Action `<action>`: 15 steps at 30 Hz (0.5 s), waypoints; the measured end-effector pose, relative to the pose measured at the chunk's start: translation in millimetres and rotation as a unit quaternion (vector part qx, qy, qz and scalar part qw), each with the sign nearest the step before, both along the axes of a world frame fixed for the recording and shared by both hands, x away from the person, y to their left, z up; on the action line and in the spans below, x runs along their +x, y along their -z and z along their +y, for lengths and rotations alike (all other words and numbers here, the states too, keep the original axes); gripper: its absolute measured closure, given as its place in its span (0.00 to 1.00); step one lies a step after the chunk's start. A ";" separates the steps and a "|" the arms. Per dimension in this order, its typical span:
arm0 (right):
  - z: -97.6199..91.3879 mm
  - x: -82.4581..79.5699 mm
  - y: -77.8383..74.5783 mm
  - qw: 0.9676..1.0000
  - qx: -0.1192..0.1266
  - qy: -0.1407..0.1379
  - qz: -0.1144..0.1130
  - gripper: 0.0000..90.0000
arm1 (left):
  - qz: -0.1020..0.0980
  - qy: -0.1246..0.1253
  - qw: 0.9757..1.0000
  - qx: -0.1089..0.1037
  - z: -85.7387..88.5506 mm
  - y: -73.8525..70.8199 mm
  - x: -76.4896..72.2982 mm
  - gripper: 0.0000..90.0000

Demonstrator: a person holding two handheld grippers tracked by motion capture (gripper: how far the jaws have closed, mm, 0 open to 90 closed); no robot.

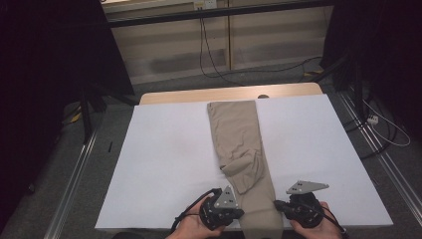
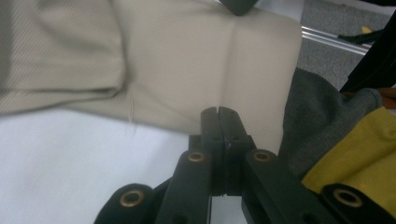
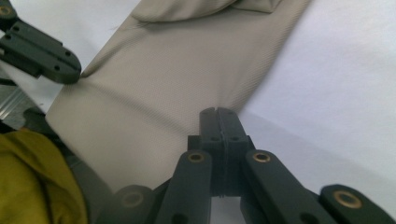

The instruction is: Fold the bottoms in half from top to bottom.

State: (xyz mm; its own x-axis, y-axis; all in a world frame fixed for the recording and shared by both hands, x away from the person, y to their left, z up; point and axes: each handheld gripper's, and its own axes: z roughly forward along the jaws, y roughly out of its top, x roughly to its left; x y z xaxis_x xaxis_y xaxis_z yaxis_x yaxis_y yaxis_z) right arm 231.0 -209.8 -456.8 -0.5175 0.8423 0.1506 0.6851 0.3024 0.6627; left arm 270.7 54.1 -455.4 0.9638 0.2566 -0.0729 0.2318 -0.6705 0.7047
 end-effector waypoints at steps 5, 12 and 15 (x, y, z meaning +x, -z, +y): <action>9.2 -8.5 0.2 1.000 0.014 -0.016 0.010 1.00 | 0.035 -0.023 0.999 -0.013 19.7 -3.6 -0.4 1.00; 22.6 -16.4 0.3 0.999 0.011 -0.048 0.002 1.00 | 0.040 -0.034 0.998 -0.022 33.1 -4.2 -7.8 1.00; 19.7 -3.7 -4.2 0.999 0.017 -0.042 -0.015 0.78 | 0.038 -0.041 0.998 -0.026 31.6 -6.5 -3.6 0.79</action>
State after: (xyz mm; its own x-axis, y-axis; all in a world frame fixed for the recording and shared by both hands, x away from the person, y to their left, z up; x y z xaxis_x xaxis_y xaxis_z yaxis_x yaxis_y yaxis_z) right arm 227.3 -190.1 -452.6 -0.5908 0.7903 0.1625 0.6385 0.3349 0.6930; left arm 267.1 85.7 -448.8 0.9308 0.3286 -0.1600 0.3383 -0.6092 0.7172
